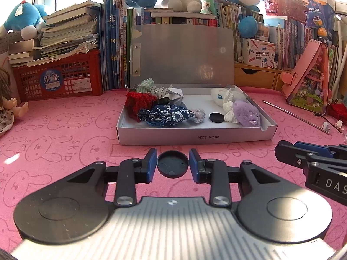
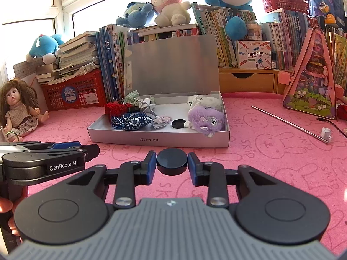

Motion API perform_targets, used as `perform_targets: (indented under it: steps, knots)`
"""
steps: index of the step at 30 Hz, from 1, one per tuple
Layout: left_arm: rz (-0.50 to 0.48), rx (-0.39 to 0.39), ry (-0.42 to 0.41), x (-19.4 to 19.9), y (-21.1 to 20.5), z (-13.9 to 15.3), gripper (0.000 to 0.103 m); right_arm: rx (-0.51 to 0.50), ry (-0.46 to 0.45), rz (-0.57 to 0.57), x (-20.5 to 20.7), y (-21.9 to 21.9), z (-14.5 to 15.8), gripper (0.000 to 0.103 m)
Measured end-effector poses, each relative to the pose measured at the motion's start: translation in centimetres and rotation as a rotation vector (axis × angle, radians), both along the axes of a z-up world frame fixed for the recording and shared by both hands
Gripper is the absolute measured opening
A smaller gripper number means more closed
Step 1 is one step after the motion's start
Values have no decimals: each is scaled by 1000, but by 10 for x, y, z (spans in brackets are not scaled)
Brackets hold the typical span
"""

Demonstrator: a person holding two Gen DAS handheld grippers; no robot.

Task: Organize objects
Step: 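Carry the black cap in the left gripper while the right gripper carries its cap over the box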

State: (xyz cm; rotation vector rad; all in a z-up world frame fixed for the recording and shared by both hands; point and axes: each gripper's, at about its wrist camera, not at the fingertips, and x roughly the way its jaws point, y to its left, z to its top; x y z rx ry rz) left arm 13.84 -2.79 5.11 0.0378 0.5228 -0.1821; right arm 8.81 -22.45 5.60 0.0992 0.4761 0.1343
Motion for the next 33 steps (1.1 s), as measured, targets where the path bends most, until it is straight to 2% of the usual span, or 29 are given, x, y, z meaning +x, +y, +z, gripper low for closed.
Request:
perform_targets:
  steps: [8, 14, 24, 33]
  knots:
    - [5, 1, -16, 60, -7, 17, 38, 30, 39, -18, 59, -12, 10, 37]
    - [23, 3, -4, 93, -9, 17, 38, 14, 69, -26, 93, -15, 9, 37]
    - [-12, 32, 3, 124, -11, 10, 38, 8, 85, -21, 124, -18, 11, 37]
    - [9, 38, 37, 144, -8, -2, 38, 30, 120, -17, 149, -15, 5, 37]
